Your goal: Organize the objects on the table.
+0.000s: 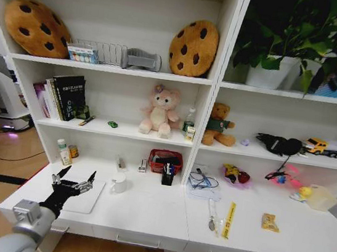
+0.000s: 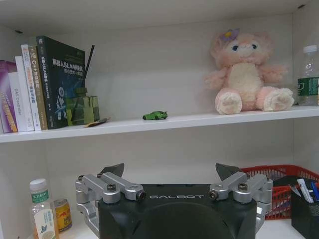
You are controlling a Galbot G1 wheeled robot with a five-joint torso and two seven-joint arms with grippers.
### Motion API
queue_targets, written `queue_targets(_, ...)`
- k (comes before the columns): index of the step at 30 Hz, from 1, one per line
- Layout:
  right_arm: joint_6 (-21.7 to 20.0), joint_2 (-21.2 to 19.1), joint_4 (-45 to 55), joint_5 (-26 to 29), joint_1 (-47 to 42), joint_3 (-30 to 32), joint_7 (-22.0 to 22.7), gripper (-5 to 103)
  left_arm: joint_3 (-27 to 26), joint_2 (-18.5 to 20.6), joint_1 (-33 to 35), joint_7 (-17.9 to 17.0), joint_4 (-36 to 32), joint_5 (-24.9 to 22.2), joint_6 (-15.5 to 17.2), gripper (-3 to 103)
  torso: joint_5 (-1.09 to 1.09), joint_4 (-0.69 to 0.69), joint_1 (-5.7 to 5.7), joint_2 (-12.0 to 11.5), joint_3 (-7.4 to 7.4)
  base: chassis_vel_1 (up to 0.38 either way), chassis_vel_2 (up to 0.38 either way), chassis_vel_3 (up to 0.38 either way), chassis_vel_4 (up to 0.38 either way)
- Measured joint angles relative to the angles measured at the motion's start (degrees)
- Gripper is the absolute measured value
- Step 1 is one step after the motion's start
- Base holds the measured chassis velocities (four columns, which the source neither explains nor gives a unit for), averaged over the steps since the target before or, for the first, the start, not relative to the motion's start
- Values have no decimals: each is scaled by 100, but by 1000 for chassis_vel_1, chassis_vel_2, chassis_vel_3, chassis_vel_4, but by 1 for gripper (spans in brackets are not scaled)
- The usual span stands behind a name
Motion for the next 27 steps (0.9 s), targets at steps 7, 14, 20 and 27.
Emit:
queue_targets(7,626,146,-2369,-432,1930,-233,51,27,0,0,0,-1,0,0,0,100,-1,0,1,-1,0,0,0,0,0)
queue_targets(14,1350,272,-4157,-879,3348,-352,29,27,-1,0,0,0,0,0,0,100,-2,1,1,-1,1,0,0,0,0)
queue_targets(20,1441,403,-5040,-1212,4199,-355,29,27,-1,0,0,0,0,0,0,100,-2,2,1,-1,1,0,0,0,0)
queue_targets(27,1267,603,-5177,-1435,4774,-384,29,27,-1,0,0,0,0,0,0,100,-3,1,1,-1,0,0,0,0,0)
